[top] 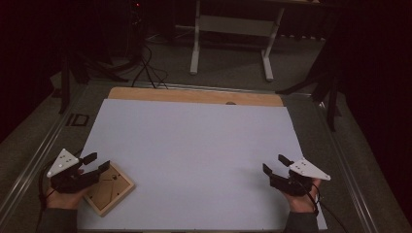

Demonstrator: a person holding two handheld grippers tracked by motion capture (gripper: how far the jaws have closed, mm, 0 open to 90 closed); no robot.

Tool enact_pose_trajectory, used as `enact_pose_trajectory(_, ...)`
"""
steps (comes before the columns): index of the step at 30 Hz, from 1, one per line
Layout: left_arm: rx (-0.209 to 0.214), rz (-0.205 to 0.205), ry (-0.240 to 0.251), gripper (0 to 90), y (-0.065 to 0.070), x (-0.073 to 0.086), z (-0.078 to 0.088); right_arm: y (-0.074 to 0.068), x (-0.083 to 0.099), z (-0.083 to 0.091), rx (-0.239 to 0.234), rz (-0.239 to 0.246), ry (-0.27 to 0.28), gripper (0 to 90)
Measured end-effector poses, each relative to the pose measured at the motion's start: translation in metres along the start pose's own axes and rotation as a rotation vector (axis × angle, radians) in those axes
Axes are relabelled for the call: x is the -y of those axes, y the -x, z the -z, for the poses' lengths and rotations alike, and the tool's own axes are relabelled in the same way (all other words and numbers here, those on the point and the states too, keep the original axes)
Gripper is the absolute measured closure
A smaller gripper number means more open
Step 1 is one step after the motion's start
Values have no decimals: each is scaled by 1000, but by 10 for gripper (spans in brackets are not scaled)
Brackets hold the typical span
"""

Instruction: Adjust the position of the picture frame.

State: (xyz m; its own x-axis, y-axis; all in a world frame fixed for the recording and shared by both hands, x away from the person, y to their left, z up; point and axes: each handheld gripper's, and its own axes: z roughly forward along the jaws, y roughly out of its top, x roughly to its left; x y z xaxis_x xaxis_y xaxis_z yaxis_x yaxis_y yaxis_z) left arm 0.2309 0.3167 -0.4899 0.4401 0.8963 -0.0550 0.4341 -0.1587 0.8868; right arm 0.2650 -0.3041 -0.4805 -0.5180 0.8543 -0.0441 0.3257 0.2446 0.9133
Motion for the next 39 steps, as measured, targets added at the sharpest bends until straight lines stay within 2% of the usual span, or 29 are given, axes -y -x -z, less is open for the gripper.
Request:
enact_pose_trajectory(5, 2, 1, 5, 417, 1, 0, 1, 0, -1, 0, -2, -1, 4, 301)
enact_pose_trajectory(13, 15, -9, -14, 453, 3, 0, -1, -3, -1, -1, -5, 4, -1, 304)
enact_pose_trajectory(17, 27, -21, -19, 541, 3, 1, 0, -1, 0, -1, -1, -1, -3, 306)
enact_pose_trajectory(26, 13, -29, -34, 699, 2, 2, -1, 0, 2, -3, 4, -2, -9, 308)
enact_pose_trajectory(30, -1, -55, -49, 812, 4, 3, -3, 0, 2, -2, 6, -5, -7, 308)
enact_pose_trajectory(33, 14, -72, -66, 893, 6, 3, -5, 0, 2, -3, 3, -3, -9, 307)
enact_pose_trajectory(39, 4, -85, -108, 898, 8, 3, -13, 1, 3, -4, 2, -3, -11, 306)
